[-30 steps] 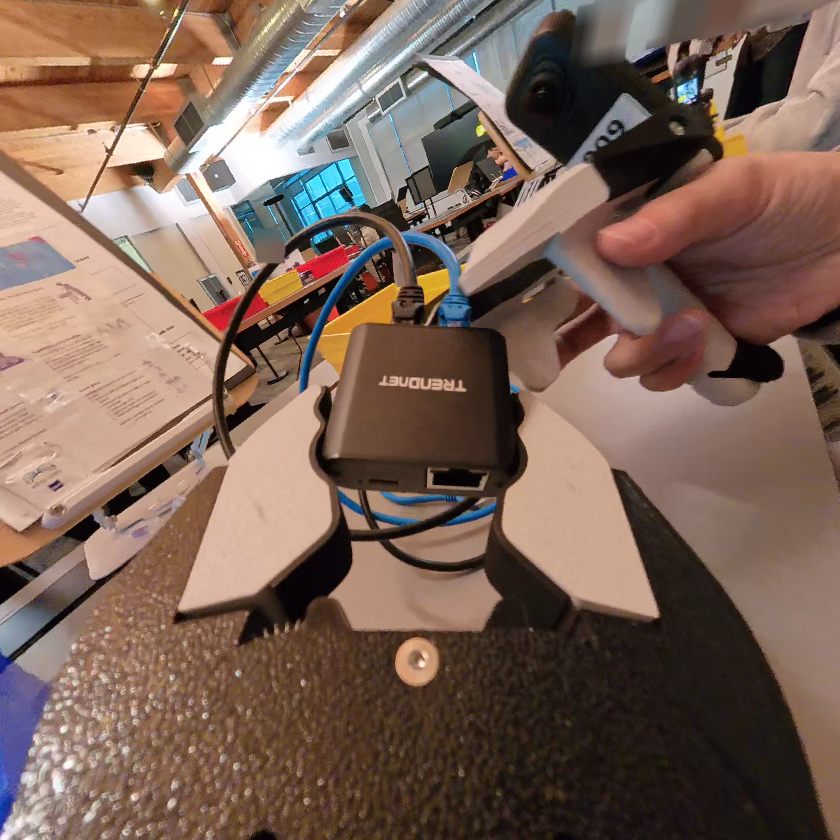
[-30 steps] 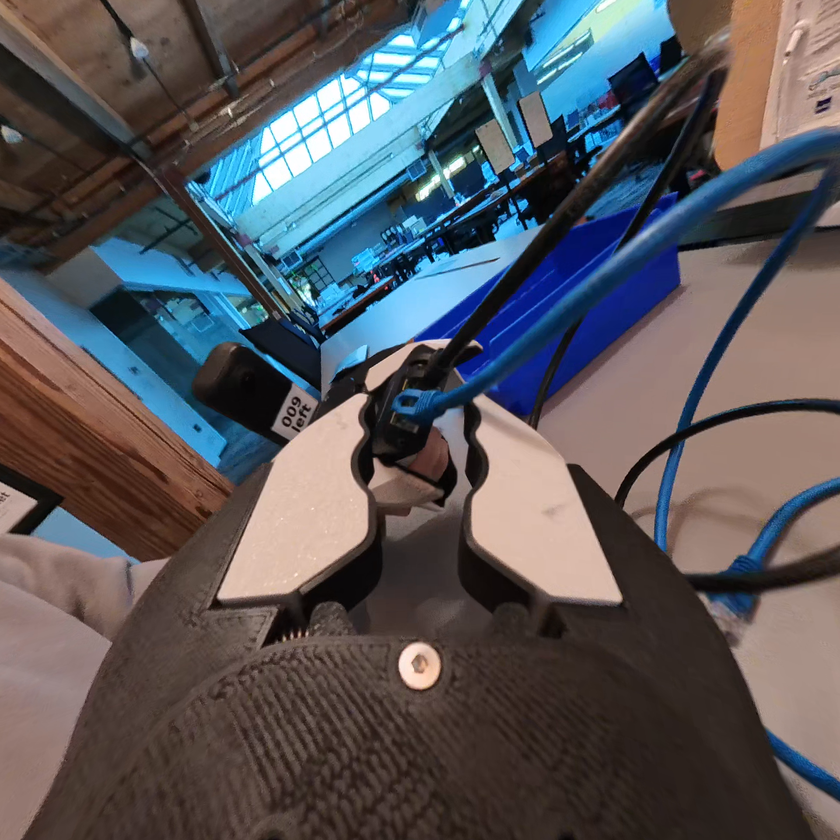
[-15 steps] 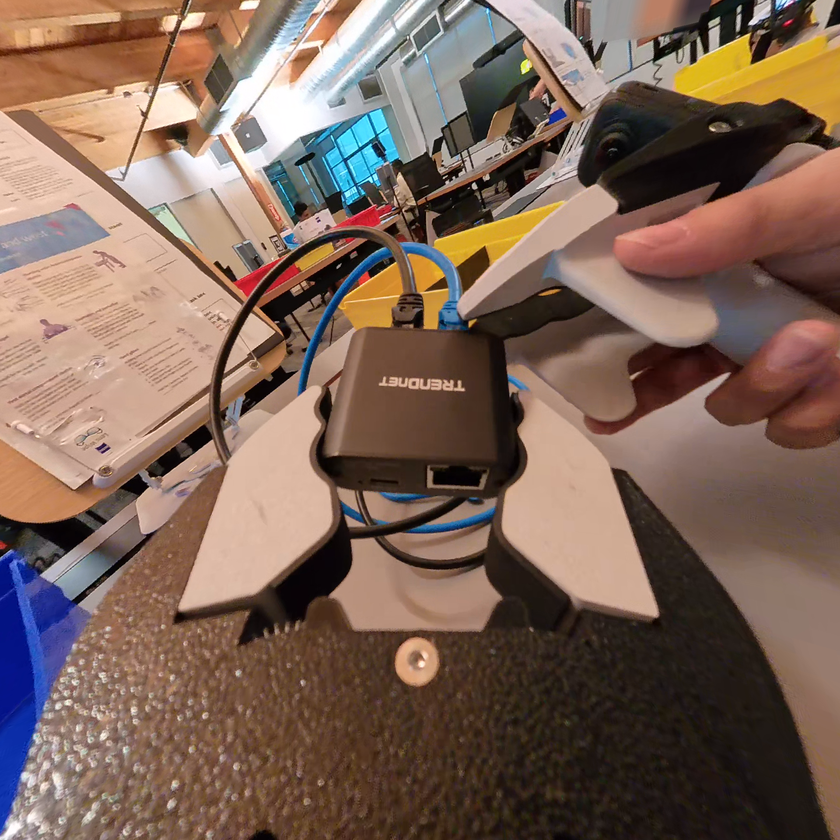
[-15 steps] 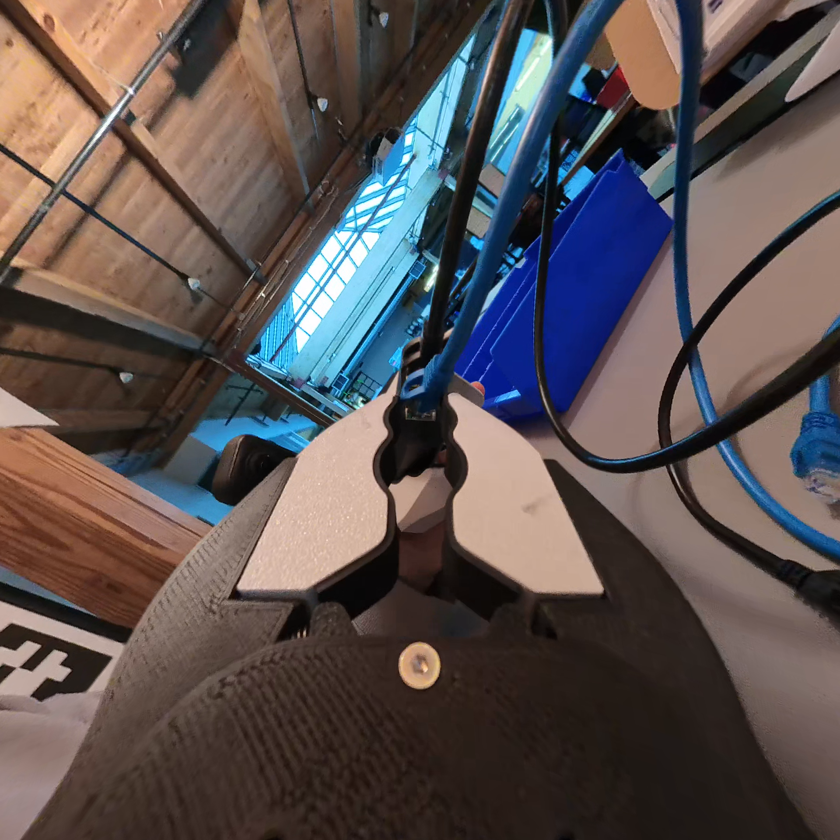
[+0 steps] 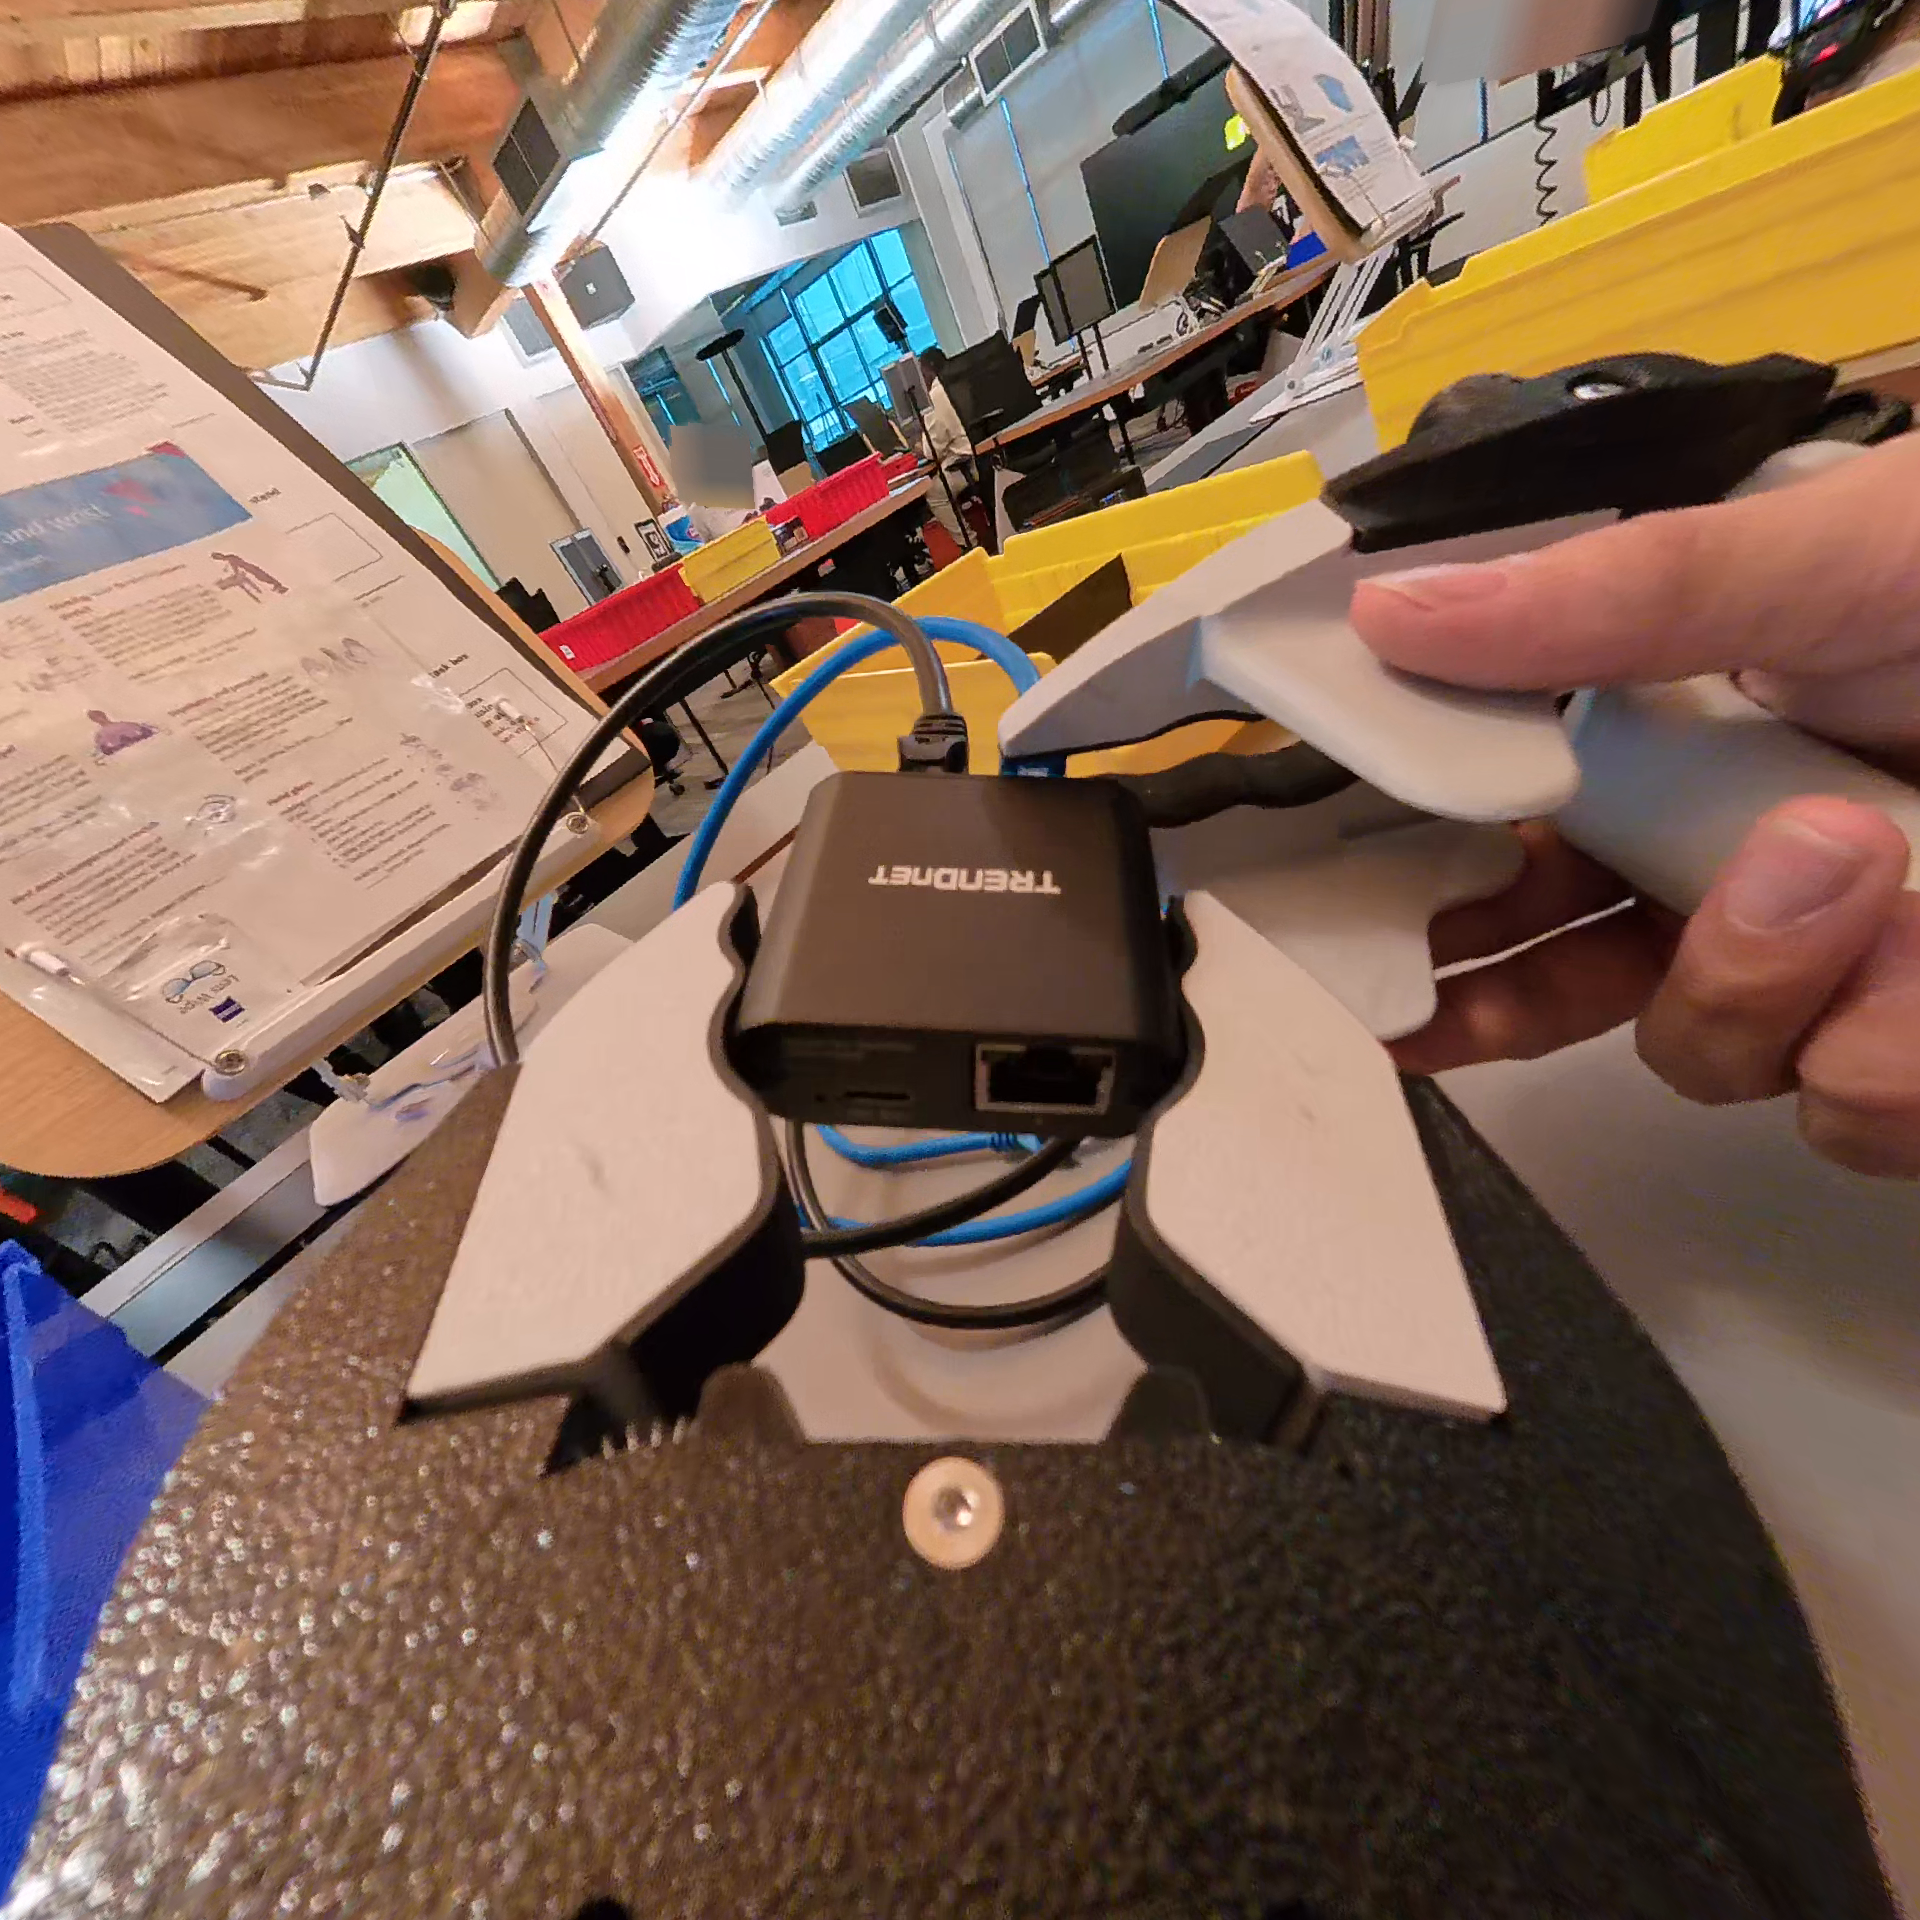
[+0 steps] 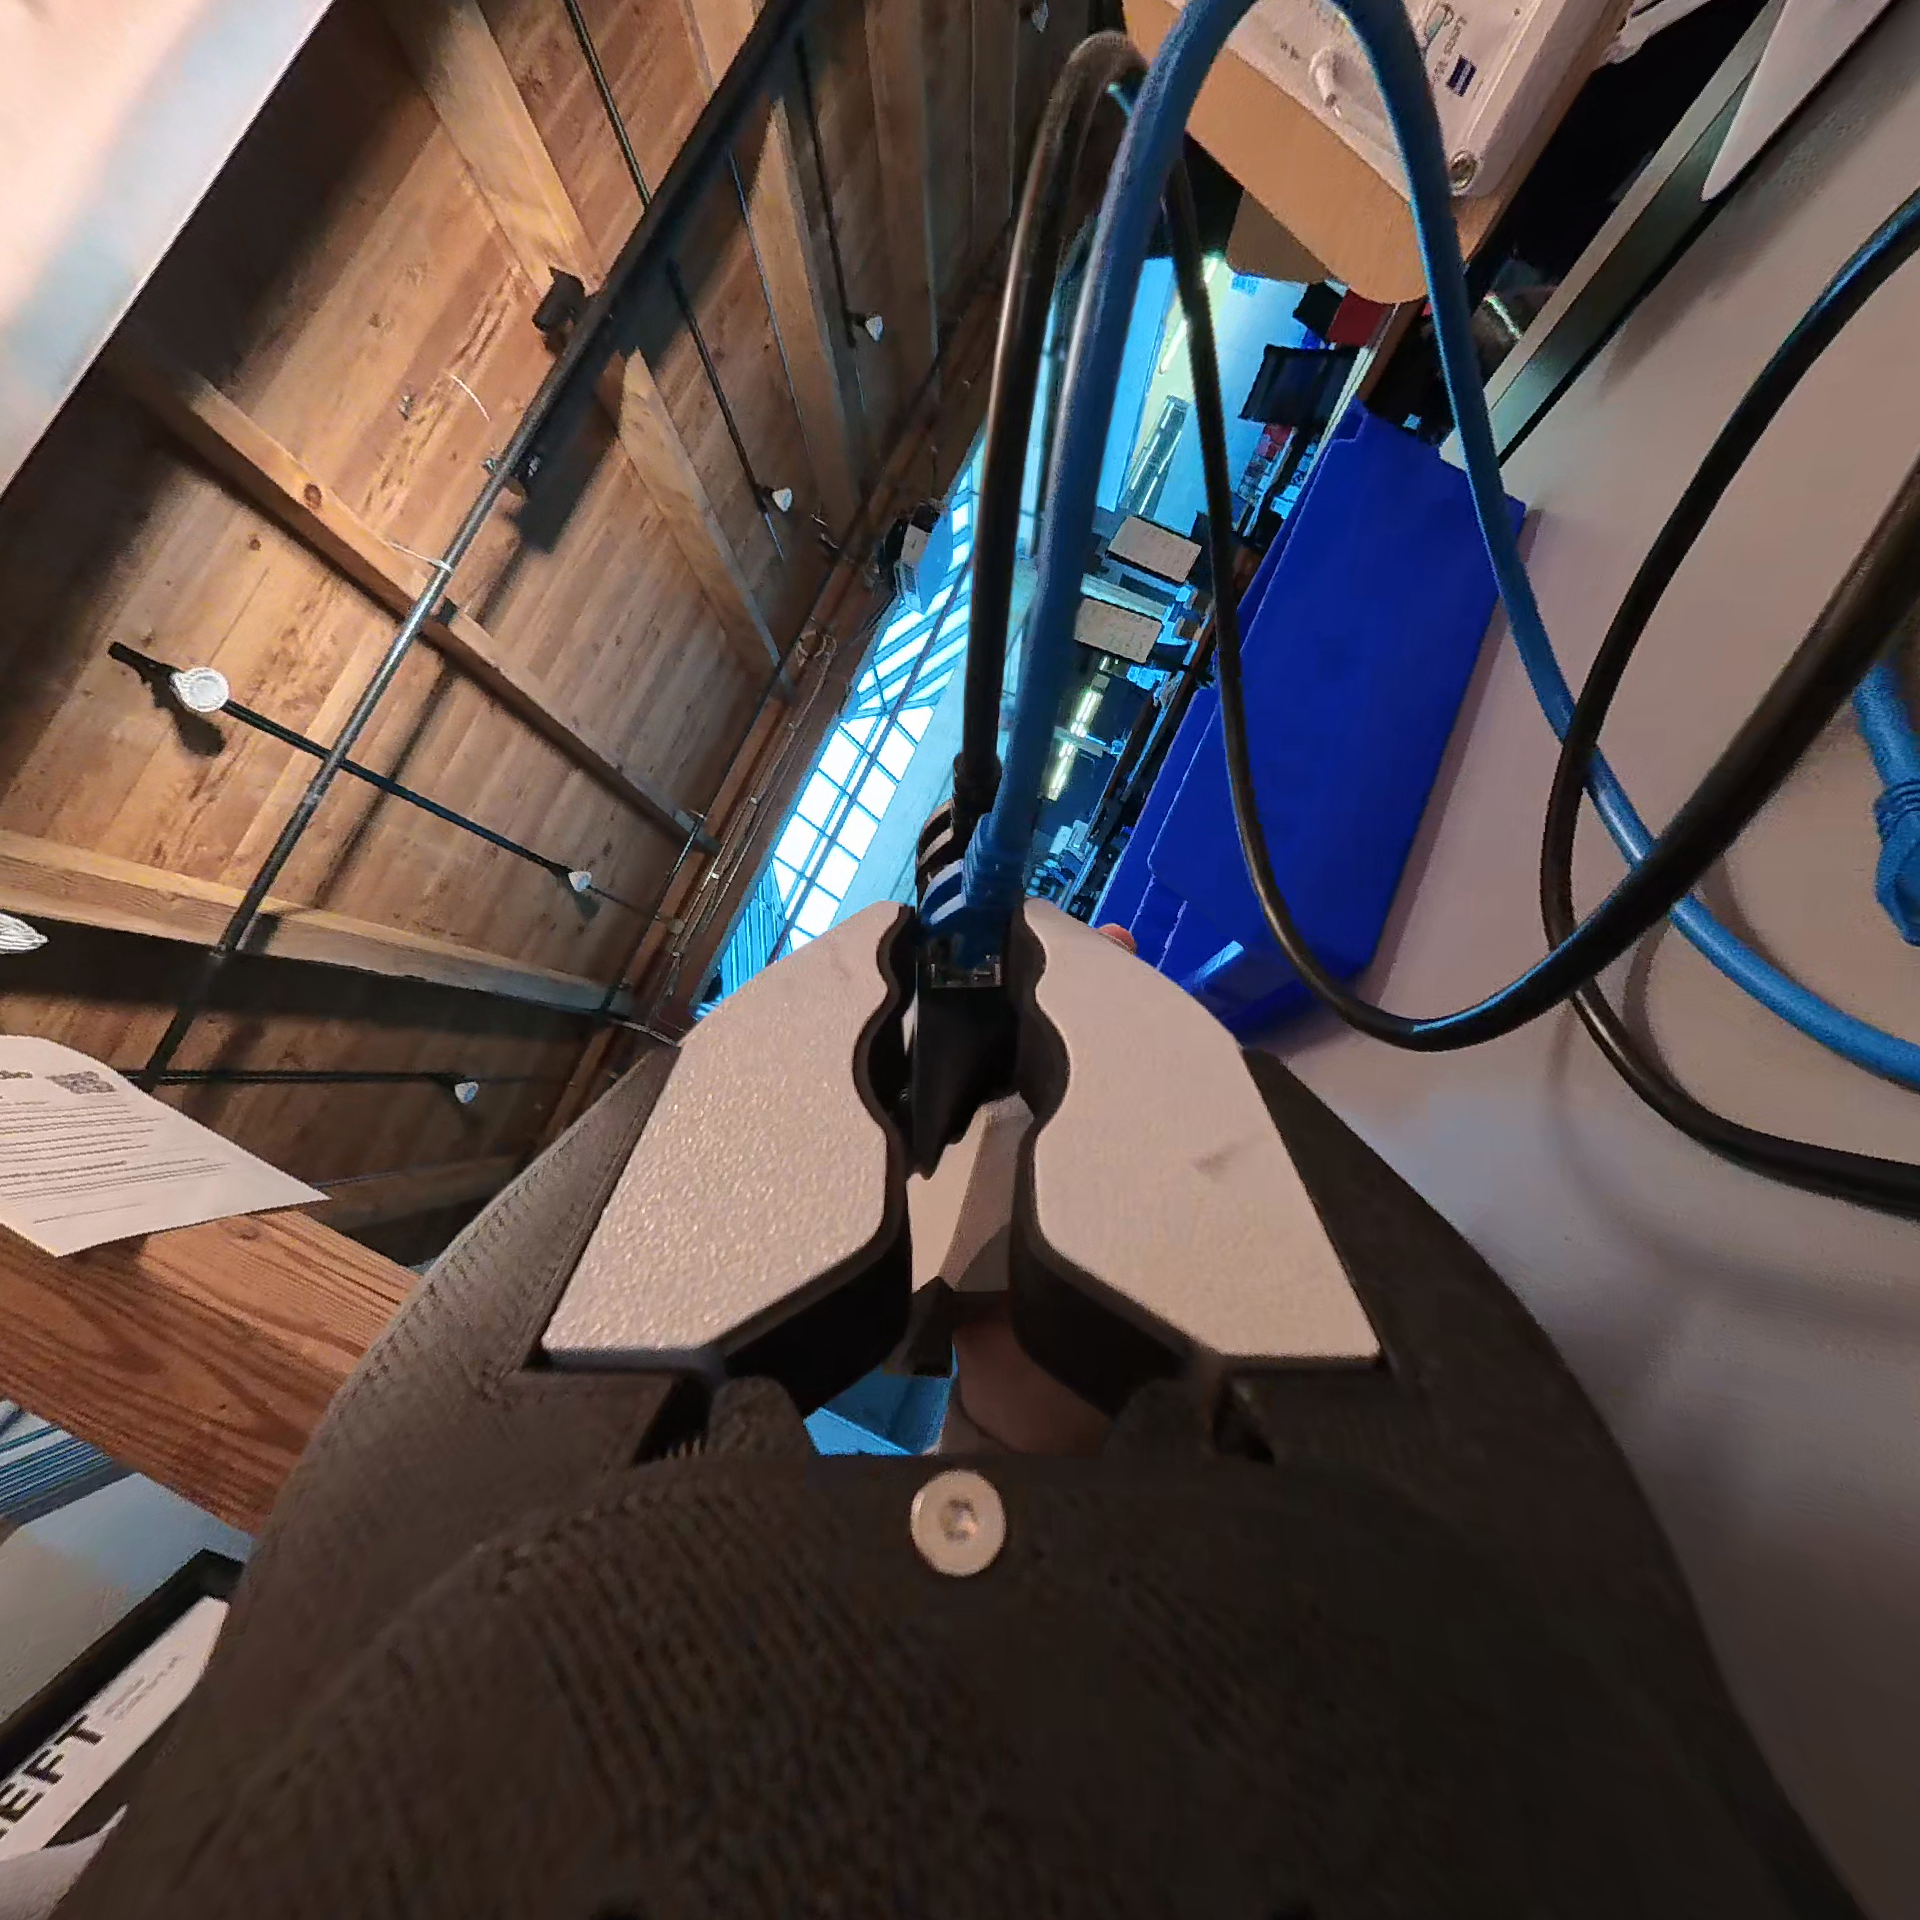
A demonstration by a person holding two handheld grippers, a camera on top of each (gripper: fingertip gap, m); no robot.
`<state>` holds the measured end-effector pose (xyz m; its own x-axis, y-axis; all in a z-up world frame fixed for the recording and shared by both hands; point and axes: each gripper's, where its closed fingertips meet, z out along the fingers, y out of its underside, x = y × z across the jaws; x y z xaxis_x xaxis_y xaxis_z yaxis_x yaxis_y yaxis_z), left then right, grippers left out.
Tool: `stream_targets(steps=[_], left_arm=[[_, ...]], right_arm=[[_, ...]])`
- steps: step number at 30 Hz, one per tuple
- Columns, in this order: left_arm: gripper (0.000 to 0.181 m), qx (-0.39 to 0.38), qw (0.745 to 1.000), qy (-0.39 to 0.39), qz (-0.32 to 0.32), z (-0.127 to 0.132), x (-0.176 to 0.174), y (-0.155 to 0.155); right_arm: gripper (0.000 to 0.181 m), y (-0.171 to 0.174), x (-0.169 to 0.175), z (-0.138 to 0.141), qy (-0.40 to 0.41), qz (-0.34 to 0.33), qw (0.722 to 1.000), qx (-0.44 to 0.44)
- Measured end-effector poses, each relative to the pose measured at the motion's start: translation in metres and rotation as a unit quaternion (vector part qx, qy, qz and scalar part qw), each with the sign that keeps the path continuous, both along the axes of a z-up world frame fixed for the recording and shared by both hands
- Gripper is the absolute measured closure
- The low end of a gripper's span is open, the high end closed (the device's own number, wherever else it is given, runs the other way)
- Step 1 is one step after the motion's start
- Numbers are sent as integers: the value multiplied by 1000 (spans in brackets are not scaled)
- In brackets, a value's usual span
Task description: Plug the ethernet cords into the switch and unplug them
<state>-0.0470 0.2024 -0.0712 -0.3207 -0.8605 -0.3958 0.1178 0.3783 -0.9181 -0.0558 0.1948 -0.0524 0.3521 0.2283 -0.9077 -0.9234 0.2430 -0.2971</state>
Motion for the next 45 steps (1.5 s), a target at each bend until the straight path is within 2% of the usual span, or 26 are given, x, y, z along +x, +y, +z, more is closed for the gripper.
stream_targets(steps=[5, 15, 21, 23, 25, 28, 30, 34, 39, 42, 45], left_arm=[[108, -10, 1000, -2, -1, 0, 0, 0], [109, -22, 1000, -8, 7, 0, 2, 2], [109, -11, 998, -40, 45, 5, 4, 4], [108, -22, 997, -45, 55, 7, 4, 5], [109, -51, 995, -48, 75, 11, 3, 20], [109, -55, 994, -53, 81, 18, -2, 41], [108, -73, 992, -59, 85, 28, -6, 53], [109, -82, 987, -84, 107, 49, -18, 76], [109, -114, 982, -104, 108, 70, -32, 93], [109, -106, 983, -103, 109, 70, -34, 96], [109, -106, 984, -95, 103, 65, -32, 95]], right_arm=[[167, 0, -2, 1, -28, 9, 1000, -5], [167, 3, -4, 3, -157, 13, 987, -18], [168, 2, -1, 5, -149, 23, 988, 13], [168, -6, 13, 7, -126, -8, 992, 29], [168, -19, 32, 8, -146, -26, 989, 18], [167, -33, 39, 14, -251, -22, 967, -46], [168, -40, 34, 28, -305, 15, 950, -63], [168, -62, 43, 60, -418, 3, 901, -118], [168, -93, 65, 109, -489, -25, 861, -139], [168, -114, 86, 134, -535, -20, 829, -161], [168, -134, 116, 147, -573, -19, 793, -207]])
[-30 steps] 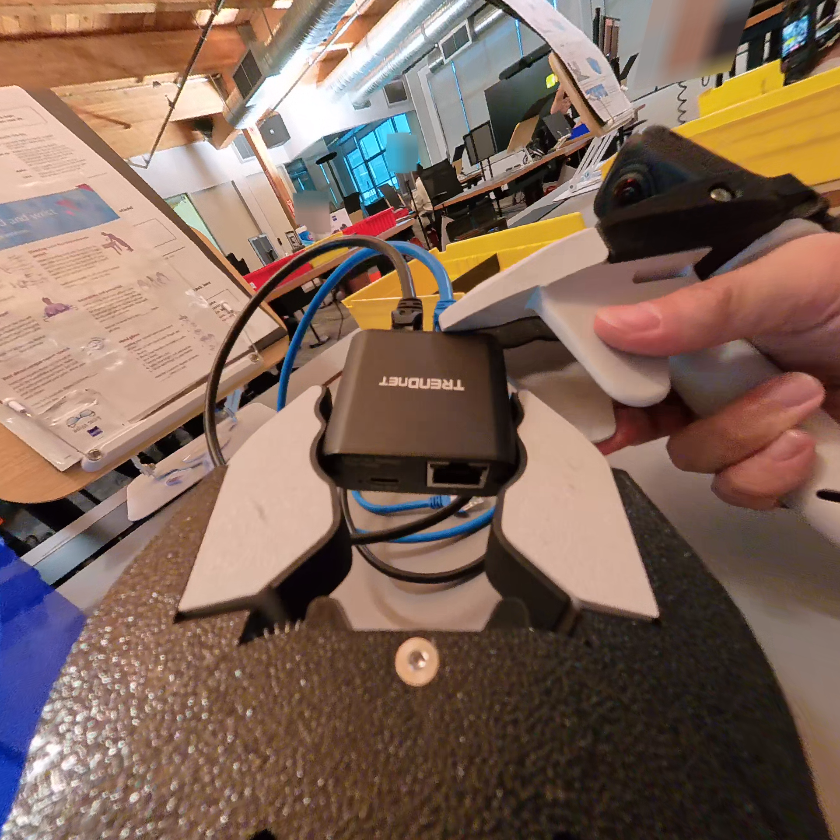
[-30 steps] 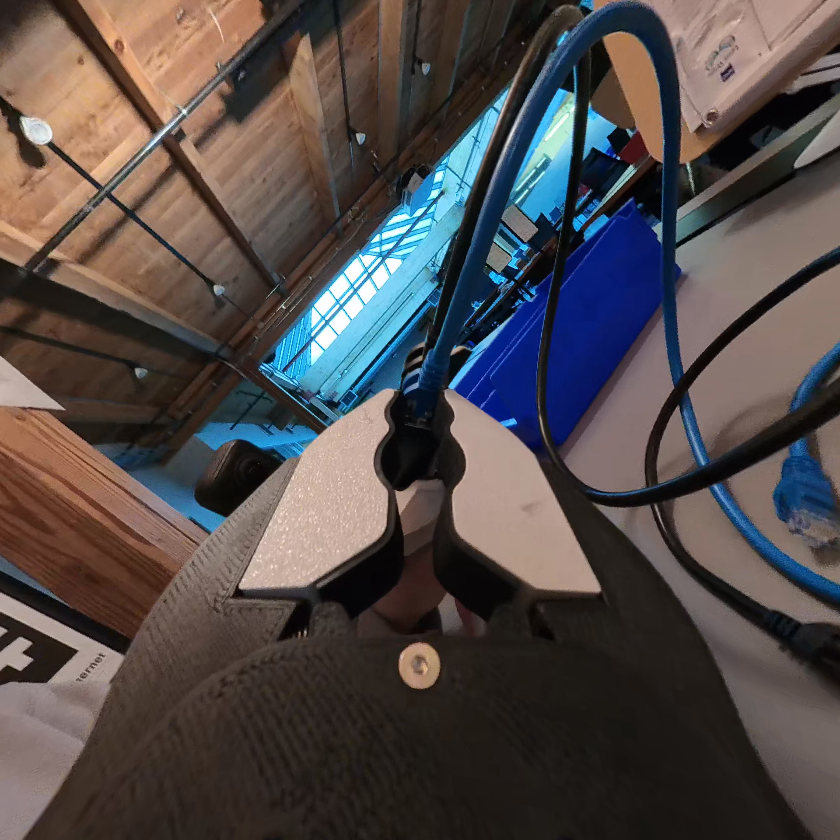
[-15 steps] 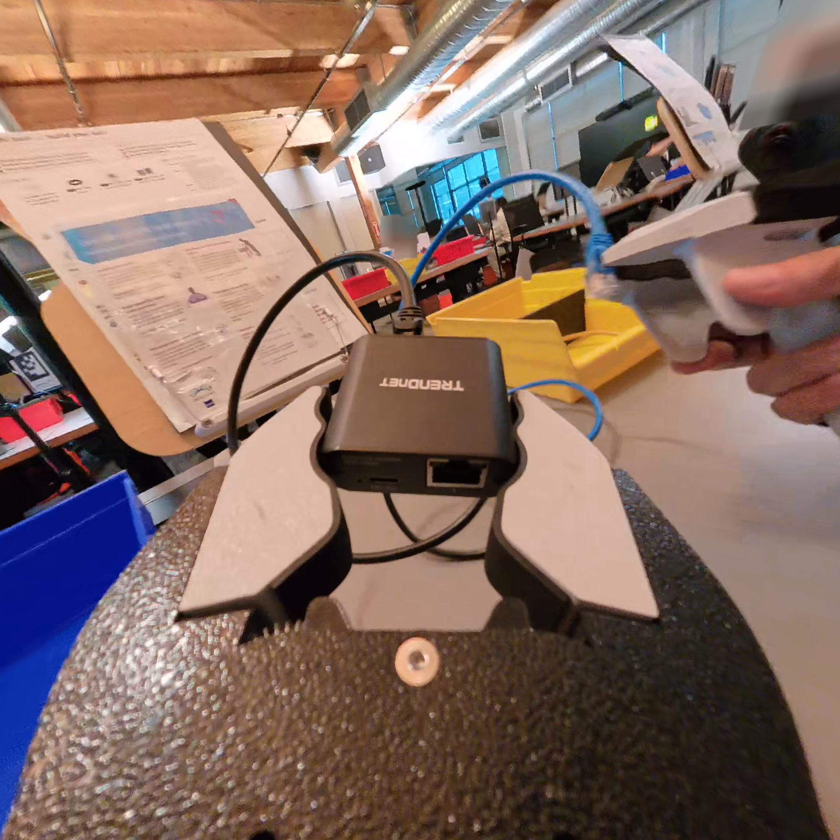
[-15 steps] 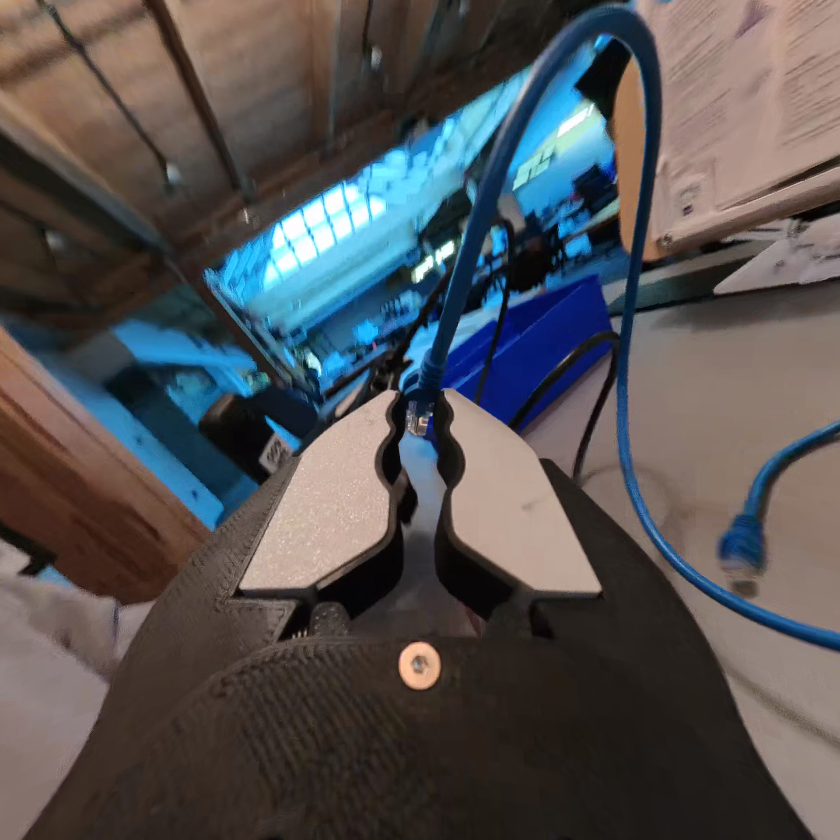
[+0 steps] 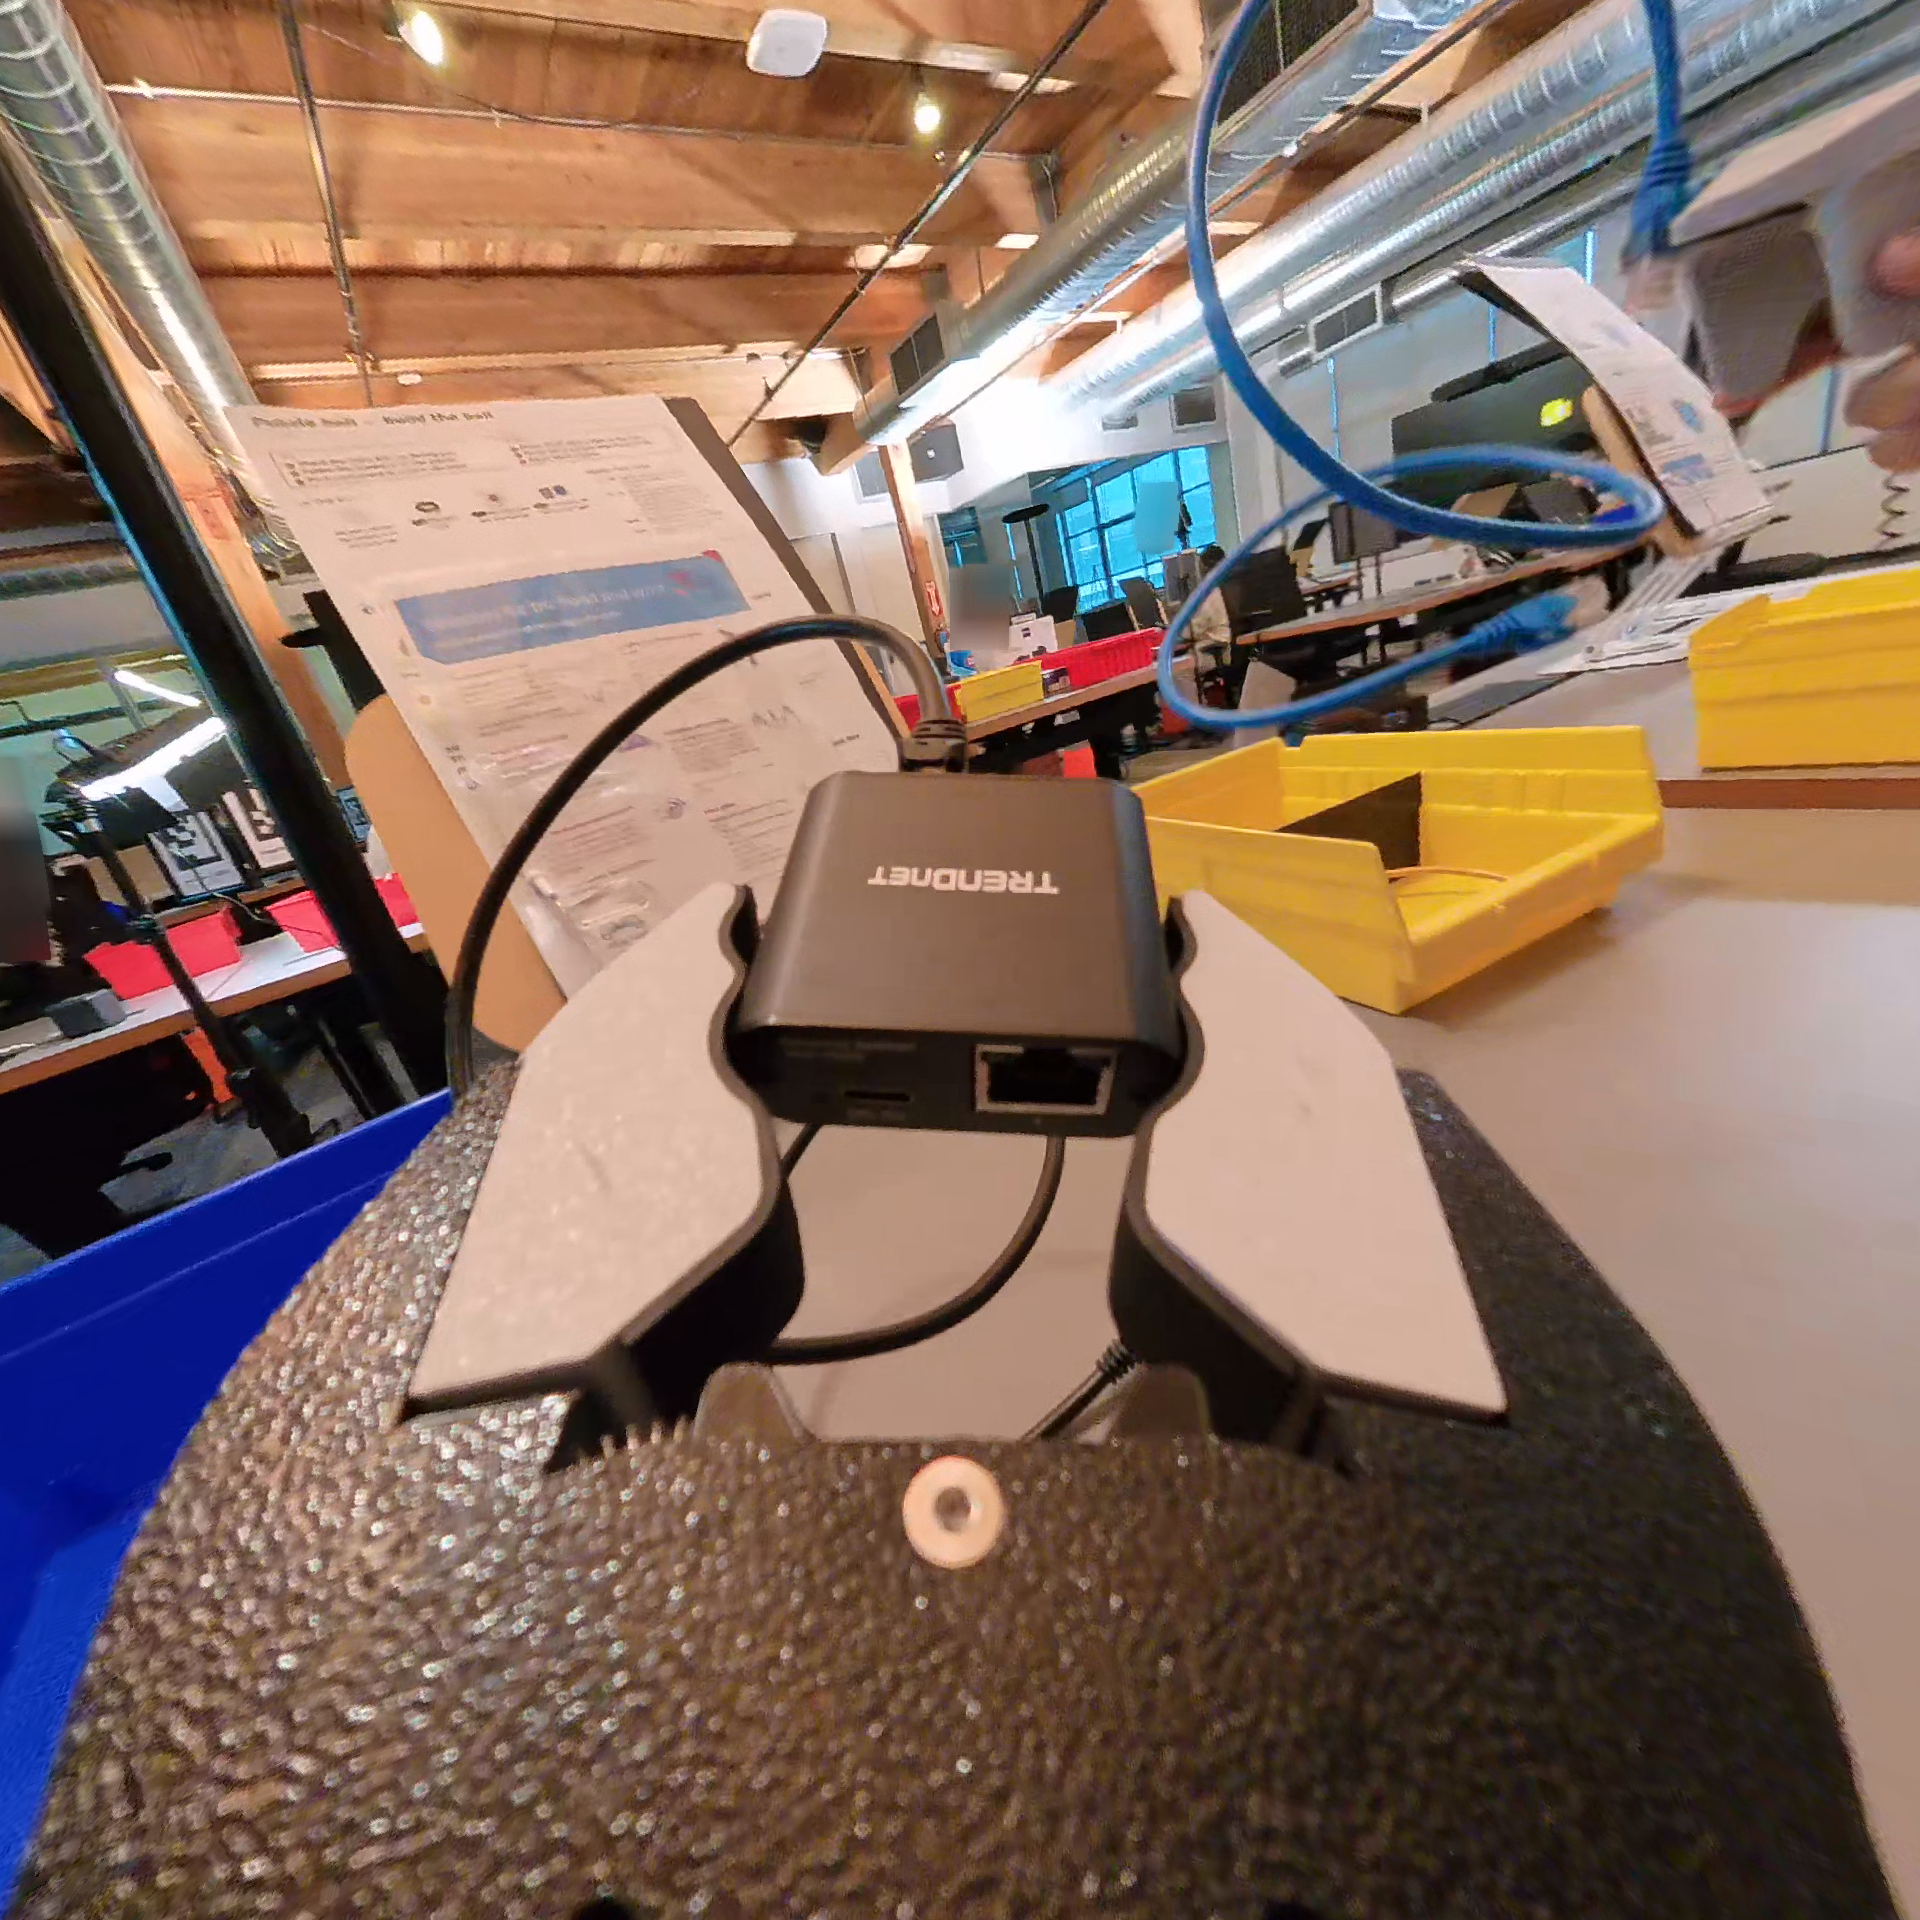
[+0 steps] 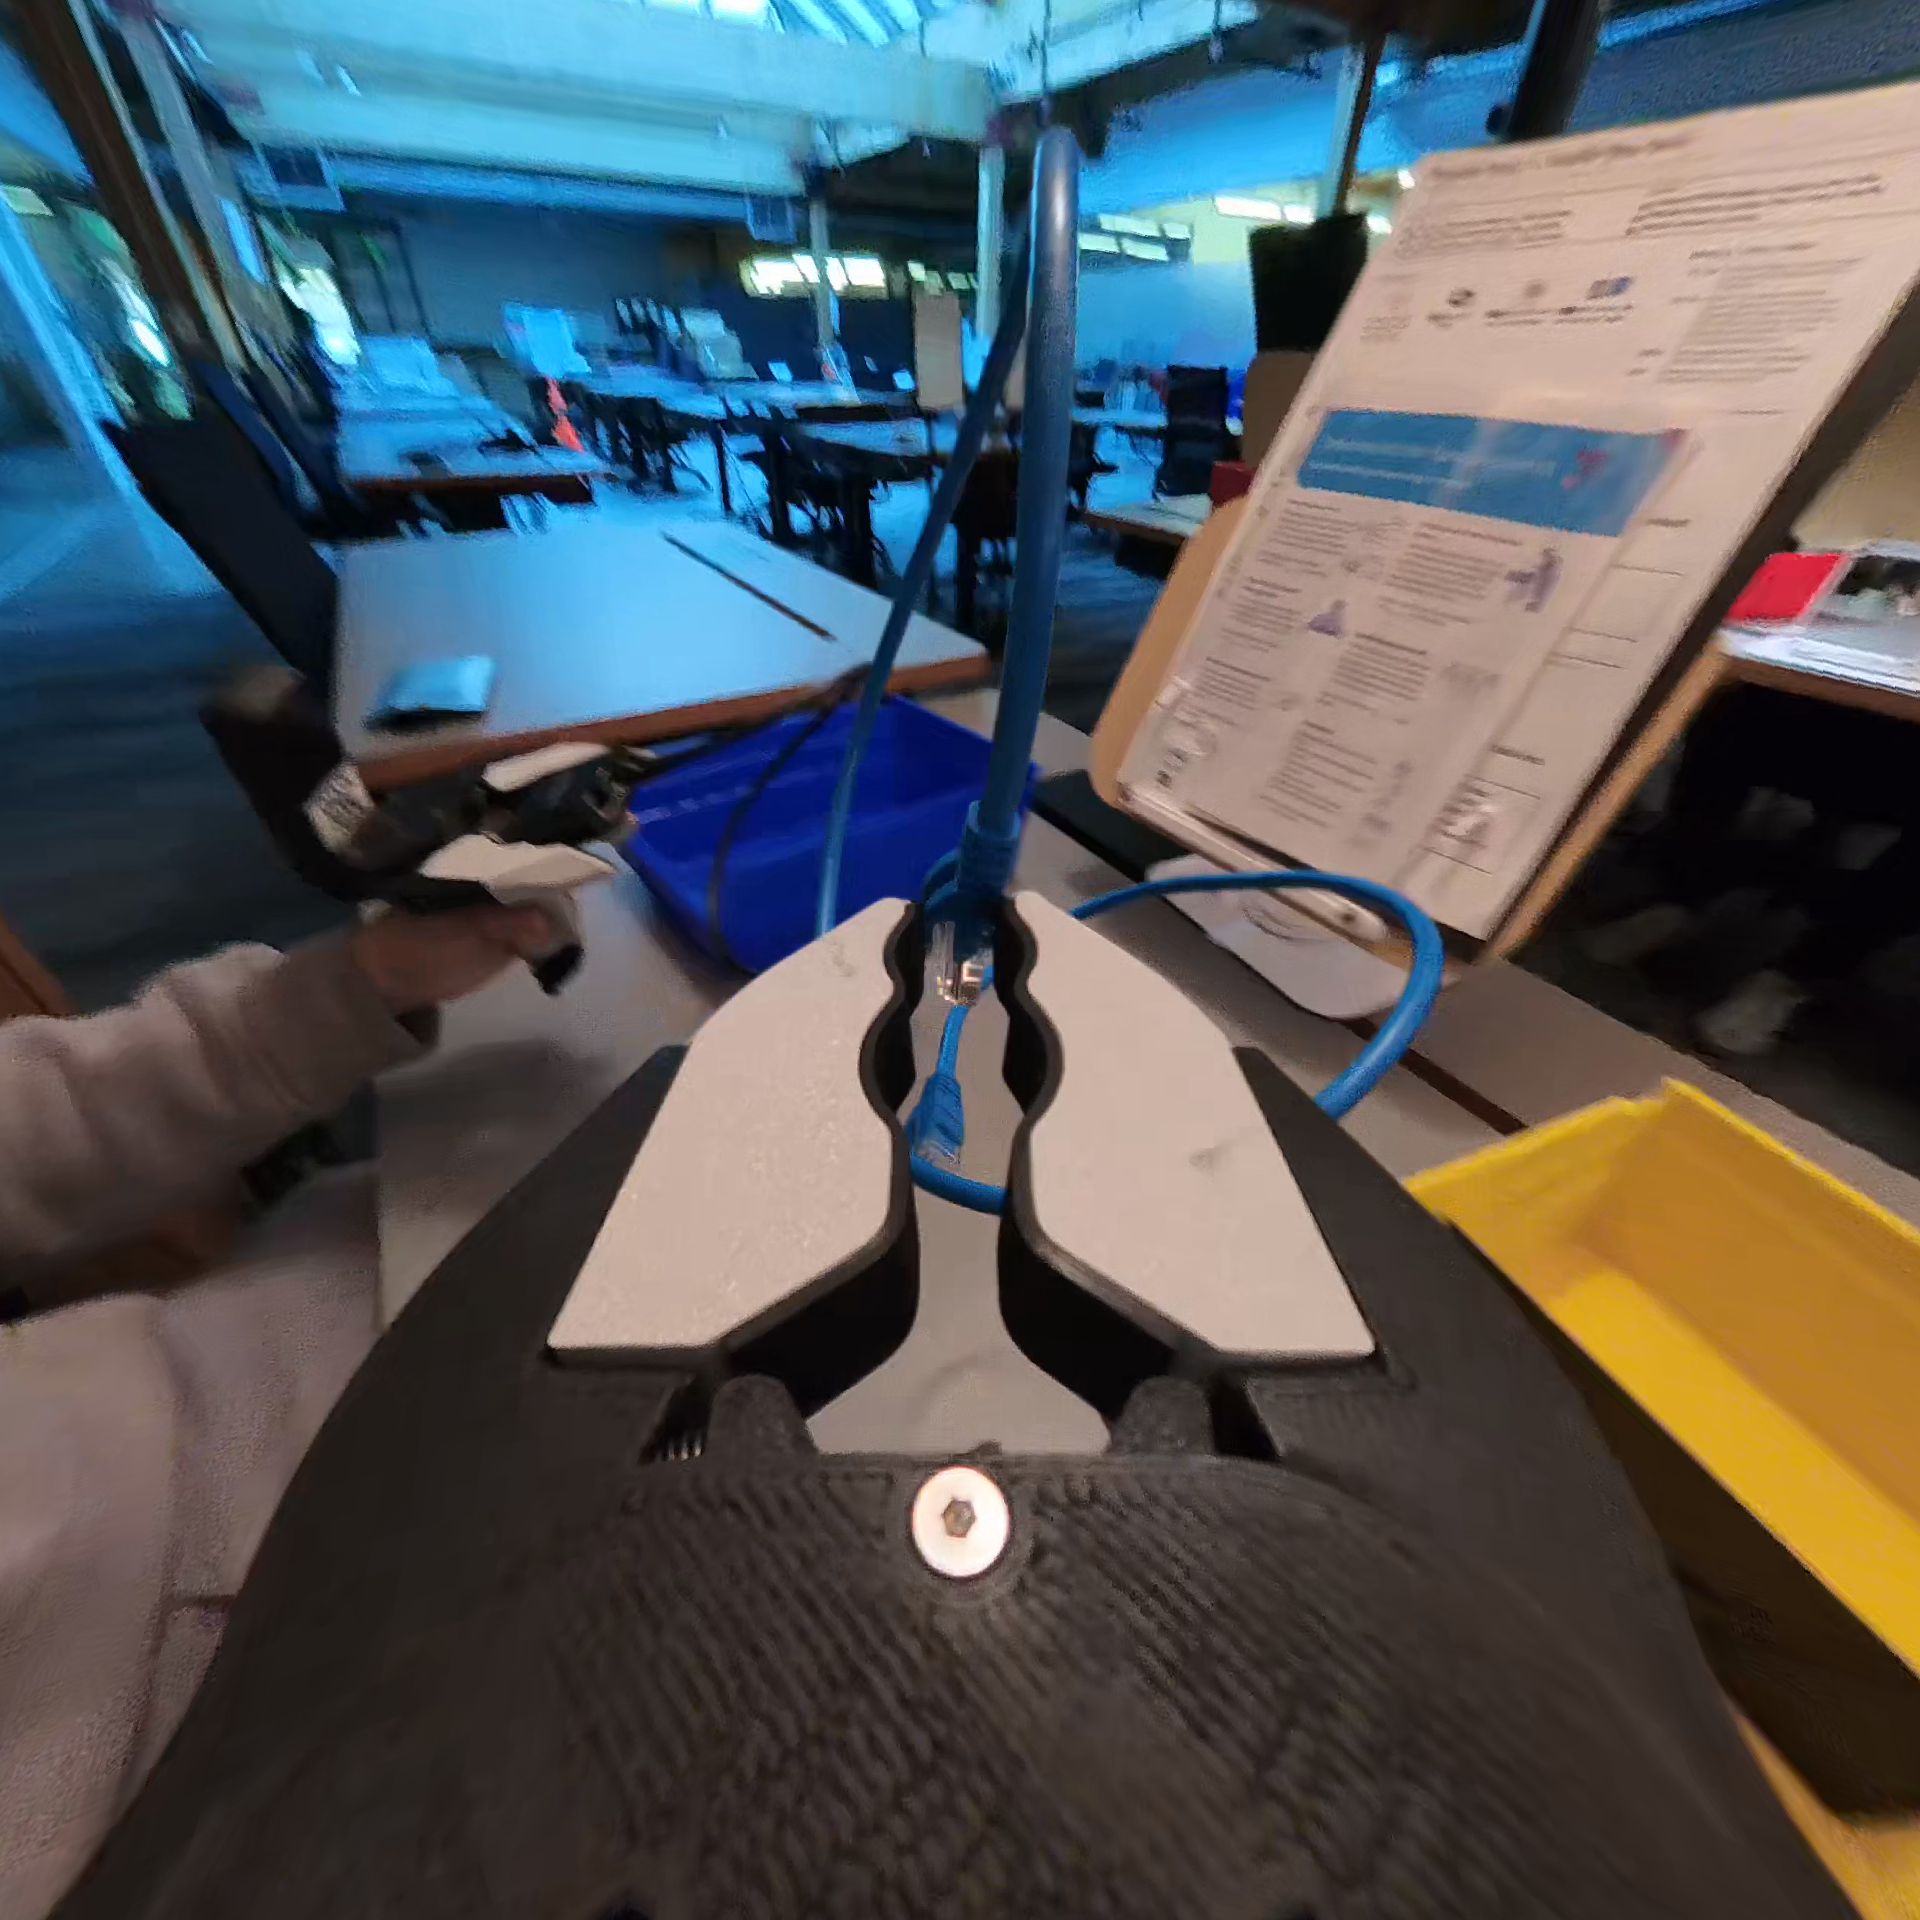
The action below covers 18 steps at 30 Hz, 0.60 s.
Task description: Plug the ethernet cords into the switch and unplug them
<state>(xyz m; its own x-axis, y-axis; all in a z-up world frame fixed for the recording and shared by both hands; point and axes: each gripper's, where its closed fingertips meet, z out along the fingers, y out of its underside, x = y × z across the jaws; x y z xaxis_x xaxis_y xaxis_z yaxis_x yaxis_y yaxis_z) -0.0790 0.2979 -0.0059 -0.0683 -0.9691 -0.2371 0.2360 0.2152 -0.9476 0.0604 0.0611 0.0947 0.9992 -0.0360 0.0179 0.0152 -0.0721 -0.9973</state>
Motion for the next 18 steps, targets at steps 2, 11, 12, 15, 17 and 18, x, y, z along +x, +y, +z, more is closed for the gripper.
stream_targets(steps=[2, 11, 12, 15, 17, 18], left_arm=[[109, 2, 1000, 4, -5, -2, 1, -2], [109, -8, 1000, 12, -17, -8, 4, -3], [109, -12, 1000, 12, -18, -8, 4, -2], [109, -11, 1000, 14, -18, -10, 4, -2], [109, -12, 1000, 15, -23, -11, 4, -5], [109, -12, 999, 16, -26, -12, 5, -6]], right_arm=[[168, -12, 23, -6, -9, -4, 999, -43], [168, -52, 124, -140, 66, -53, 974, -209], [168, -55, 132, -156, 85, -75, 967, -226], [168, -68, 152, -193, 128, -160, 934, -294], [168, -77, 164, -203, 147, -222, 913, -308], [167, -78, 162, -208, 175, -231, 903, -317]])
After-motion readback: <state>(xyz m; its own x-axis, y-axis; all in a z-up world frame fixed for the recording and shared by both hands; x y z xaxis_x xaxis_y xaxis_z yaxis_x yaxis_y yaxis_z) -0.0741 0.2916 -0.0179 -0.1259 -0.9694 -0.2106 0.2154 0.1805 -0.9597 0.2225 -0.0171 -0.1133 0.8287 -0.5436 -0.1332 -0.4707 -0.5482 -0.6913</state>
